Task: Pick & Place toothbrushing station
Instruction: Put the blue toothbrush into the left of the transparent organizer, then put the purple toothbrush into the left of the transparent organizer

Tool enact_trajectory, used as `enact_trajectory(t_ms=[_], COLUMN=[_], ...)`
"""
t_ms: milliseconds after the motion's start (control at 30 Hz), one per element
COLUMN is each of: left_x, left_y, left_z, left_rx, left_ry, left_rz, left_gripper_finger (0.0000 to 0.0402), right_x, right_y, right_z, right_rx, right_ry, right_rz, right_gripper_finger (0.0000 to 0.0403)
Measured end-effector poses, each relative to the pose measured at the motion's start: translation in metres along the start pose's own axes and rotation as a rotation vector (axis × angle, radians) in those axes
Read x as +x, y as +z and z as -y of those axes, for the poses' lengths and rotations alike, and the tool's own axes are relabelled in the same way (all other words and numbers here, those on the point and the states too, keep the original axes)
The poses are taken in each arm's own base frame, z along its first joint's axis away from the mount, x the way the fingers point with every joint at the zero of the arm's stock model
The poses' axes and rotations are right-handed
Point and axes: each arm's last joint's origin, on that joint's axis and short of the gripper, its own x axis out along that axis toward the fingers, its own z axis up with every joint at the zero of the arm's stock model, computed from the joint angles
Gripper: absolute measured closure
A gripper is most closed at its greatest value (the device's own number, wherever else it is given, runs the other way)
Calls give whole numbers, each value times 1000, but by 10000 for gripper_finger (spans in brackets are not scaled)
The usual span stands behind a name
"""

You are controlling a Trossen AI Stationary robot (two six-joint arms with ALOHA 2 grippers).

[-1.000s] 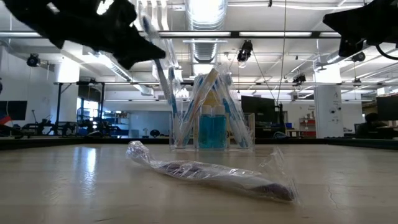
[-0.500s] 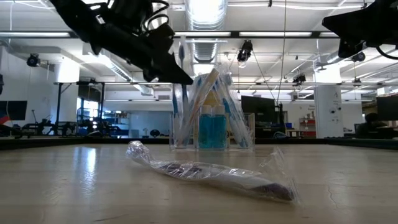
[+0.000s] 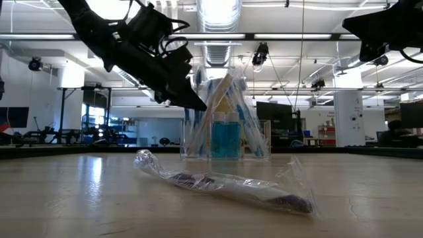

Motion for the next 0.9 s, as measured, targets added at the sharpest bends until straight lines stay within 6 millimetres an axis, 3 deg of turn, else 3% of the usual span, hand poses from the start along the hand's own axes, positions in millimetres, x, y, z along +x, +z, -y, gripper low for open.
enact_trajectory(t_ms=[267, 567, 733, 900], left_x=[-6, -30, -50, -82], left_y=[2, 11, 13, 14], left_z=[-2, -4, -6, -2], left_rx=[-21, -47, -54, 2], left_ry=[0, -30, -65, -159], left_rz=[-11, -43, -111, -165], left_gripper_finger=[368, 287, 240, 216], right_x=[0, 0, 0, 0], right_y=[0, -1, -2, -2], right_z=[0, 0, -1, -1], right_rx=[-1, -5, -4, 0], right_ry=[0, 1, 3, 3], right_rz=[-2, -7, -14, -14], right_gripper_finger=[394, 394, 394, 394])
